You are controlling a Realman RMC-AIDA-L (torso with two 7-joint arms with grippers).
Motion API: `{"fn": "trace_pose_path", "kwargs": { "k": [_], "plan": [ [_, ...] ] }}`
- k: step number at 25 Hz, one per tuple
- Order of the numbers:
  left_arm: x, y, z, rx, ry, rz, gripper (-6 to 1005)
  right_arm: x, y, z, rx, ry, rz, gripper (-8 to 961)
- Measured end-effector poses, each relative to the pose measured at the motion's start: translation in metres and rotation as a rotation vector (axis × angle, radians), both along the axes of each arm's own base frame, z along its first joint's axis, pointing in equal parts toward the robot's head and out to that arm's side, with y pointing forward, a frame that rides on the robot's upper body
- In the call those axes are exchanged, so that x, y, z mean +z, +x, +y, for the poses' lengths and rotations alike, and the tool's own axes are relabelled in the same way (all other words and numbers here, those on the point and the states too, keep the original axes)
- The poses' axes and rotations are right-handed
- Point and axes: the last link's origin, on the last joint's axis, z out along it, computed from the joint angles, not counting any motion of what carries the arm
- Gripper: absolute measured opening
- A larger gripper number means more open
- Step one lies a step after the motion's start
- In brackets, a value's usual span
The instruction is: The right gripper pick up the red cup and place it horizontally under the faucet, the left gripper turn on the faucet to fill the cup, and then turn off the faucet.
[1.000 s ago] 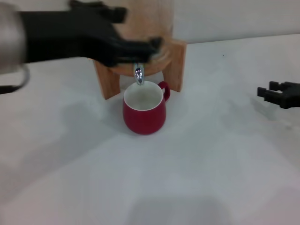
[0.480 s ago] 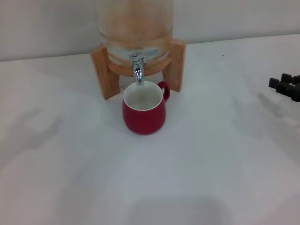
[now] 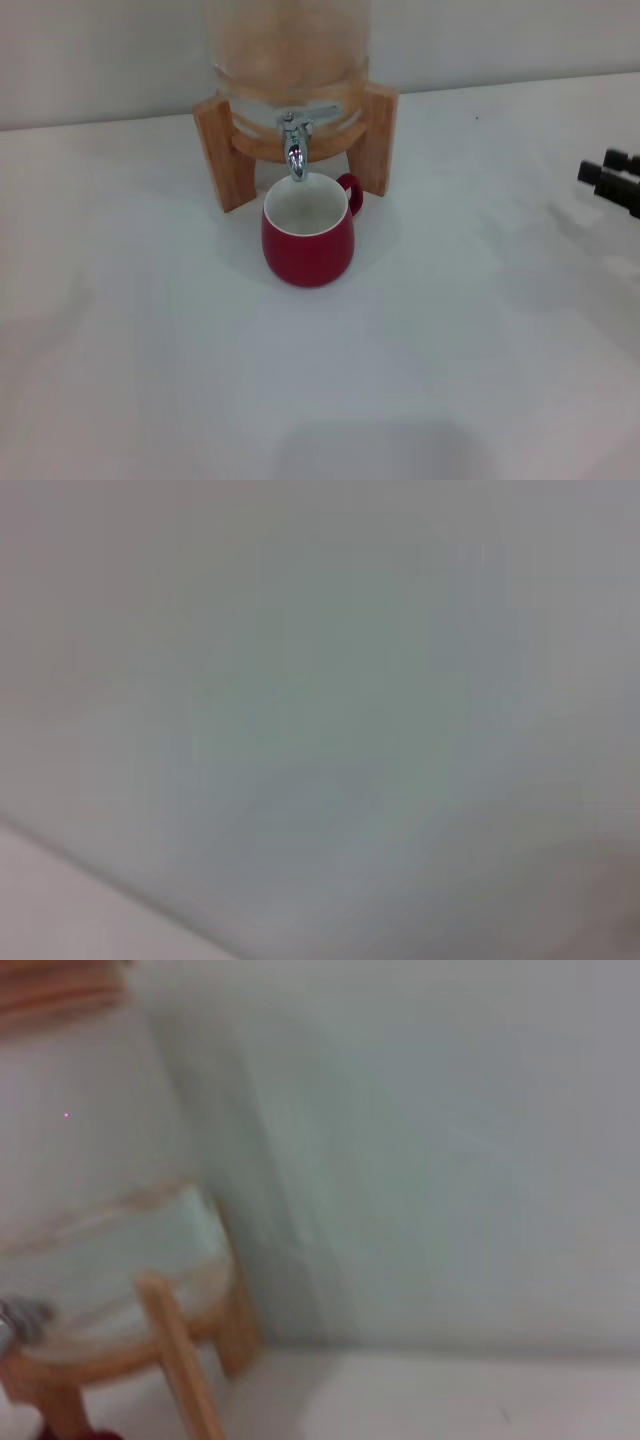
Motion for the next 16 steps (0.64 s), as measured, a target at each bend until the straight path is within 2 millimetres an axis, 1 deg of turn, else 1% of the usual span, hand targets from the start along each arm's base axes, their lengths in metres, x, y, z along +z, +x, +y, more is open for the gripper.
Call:
{"fn": "trace_pose_path", "kwargs": {
  "k": [1, 4, 7, 12, 16],
  "plan": [
    [-0.005, -0.007, -0.001, 0.02, 0.014, -0.012, 876, 0.002, -0.003, -0.003, 0.035, 0.027, 0.004, 482],
    [-0.014, -0.017, 0.001, 0.044, 0.028, -0.027, 876, 0.011, -0.007, -0.013, 0.106, 0.113, 0.037, 482],
    [-0.016, -0.022, 0.001, 0.059, 0.015, -0.023, 876, 0.016, -0.01, -0.019, 0.14, 0.161, 0.061, 482],
    [-0.016, -0.021, 0.001, 0.045, -0.009, -0.021, 876, 0.024, -0.009, -0.032, 0.17, 0.231, 0.085, 482],
    [-0.014, -0.016, 0.0, 0.009, -0.02, -0.023, 876, 0.034, -0.009, -0.035, 0.165, 0.236, 0.134, 482]
  ]
}}
